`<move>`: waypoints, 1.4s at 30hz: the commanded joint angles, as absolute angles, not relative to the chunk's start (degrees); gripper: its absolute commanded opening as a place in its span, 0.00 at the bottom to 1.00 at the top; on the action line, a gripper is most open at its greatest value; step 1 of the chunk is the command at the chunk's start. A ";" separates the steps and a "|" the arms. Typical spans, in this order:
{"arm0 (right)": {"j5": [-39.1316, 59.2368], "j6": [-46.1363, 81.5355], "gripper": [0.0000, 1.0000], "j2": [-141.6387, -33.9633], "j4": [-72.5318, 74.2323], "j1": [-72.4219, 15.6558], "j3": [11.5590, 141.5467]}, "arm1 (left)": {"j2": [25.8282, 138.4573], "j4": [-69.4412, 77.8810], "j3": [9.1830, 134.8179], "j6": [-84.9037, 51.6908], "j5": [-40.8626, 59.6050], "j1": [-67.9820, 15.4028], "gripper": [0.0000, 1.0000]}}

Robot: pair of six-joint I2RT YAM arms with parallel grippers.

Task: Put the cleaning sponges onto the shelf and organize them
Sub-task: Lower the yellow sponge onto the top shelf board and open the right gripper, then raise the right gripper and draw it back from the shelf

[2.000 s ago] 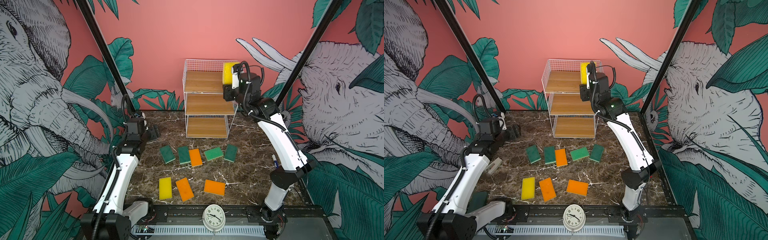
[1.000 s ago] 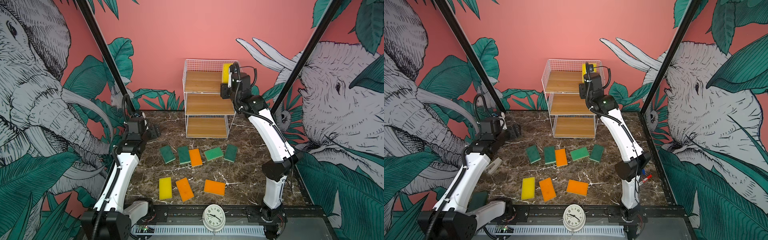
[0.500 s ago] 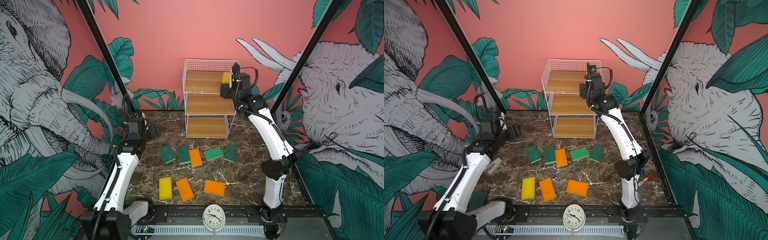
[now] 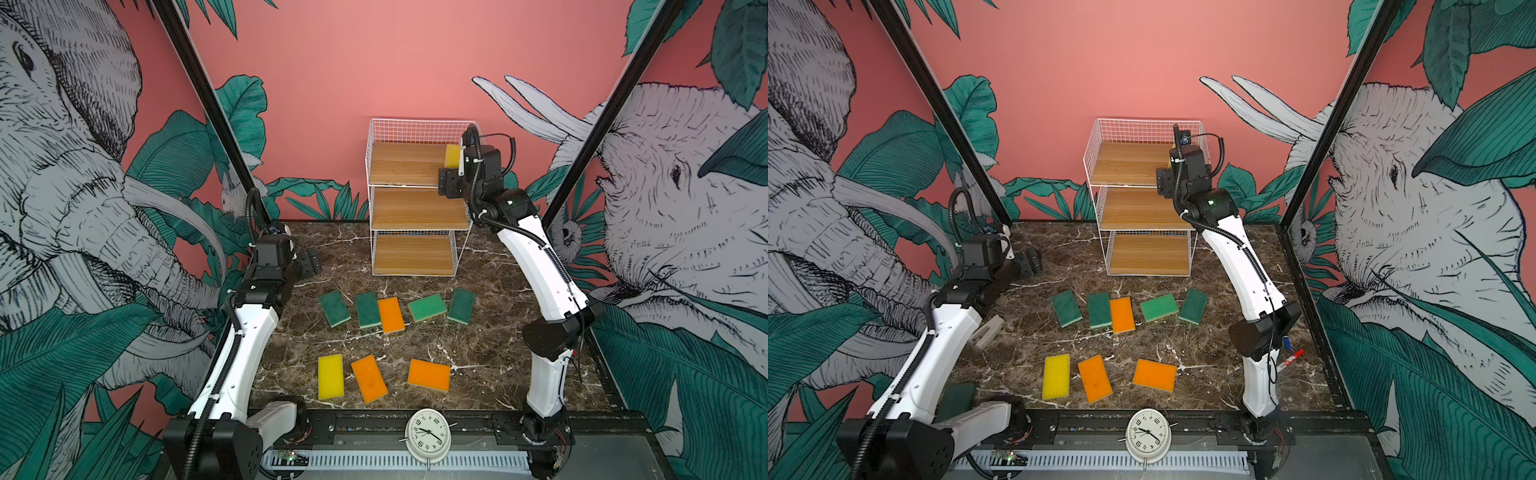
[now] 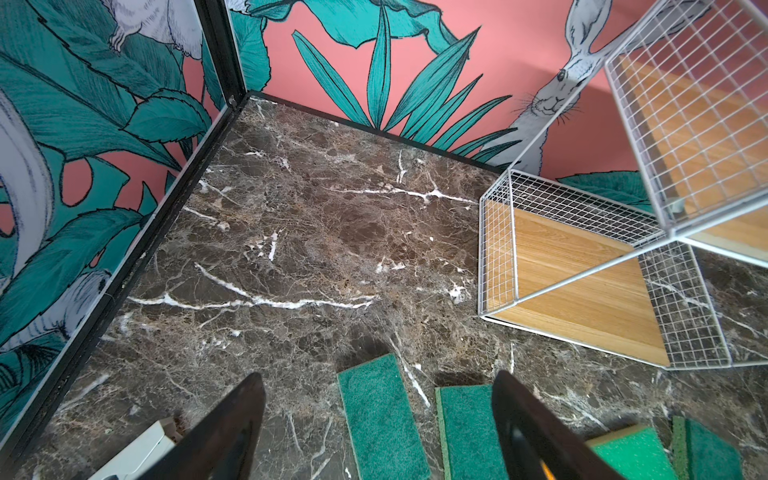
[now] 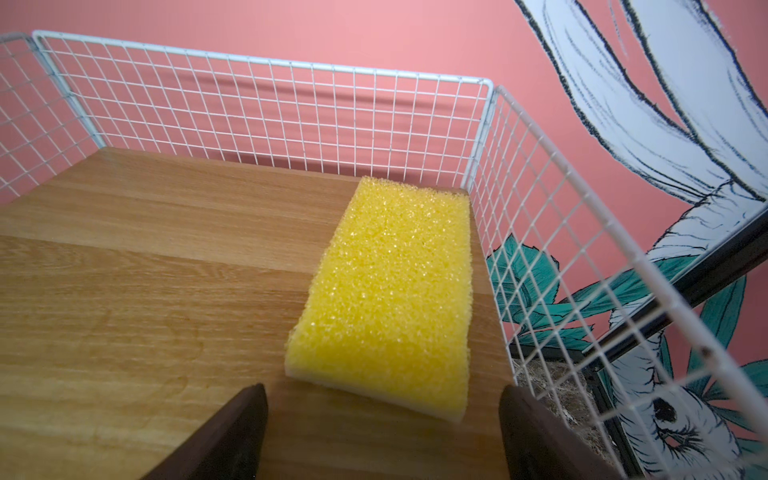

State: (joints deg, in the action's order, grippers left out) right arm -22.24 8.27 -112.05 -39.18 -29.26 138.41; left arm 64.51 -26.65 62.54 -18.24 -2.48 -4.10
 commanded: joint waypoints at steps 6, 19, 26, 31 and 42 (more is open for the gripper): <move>-19.28 5.52 0.93 -105.69 -41.95 -29.65 137.48 | 61.32 -27.59 62.41 -18.44 -3.01 -4.39 0.87; -15.60 4.87 0.65 -99.70 -39.46 -30.70 133.86 | 58.46 -28.49 61.83 -18.45 -3.29 -4.43 0.87; -14.24 4.66 0.54 -104.45 -40.79 -30.68 138.71 | 60.16 -28.22 62.16 -18.71 -1.03 -4.39 0.87; -14.40 4.40 0.53 -108.36 -41.45 -30.67 143.57 | 60.71 -27.28 62.14 -18.43 -0.78 -4.37 0.87; -17.39 3.68 0.53 -114.36 -40.96 -30.50 148.33 | 62.95 -25.85 61.88 -17.64 -0.92 -4.39 0.87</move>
State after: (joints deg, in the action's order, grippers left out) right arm -15.92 4.45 -113.75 -42.52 -30.39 146.67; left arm 63.00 -26.68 62.52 -18.02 -1.08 -4.10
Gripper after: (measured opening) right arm 0.529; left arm 0.870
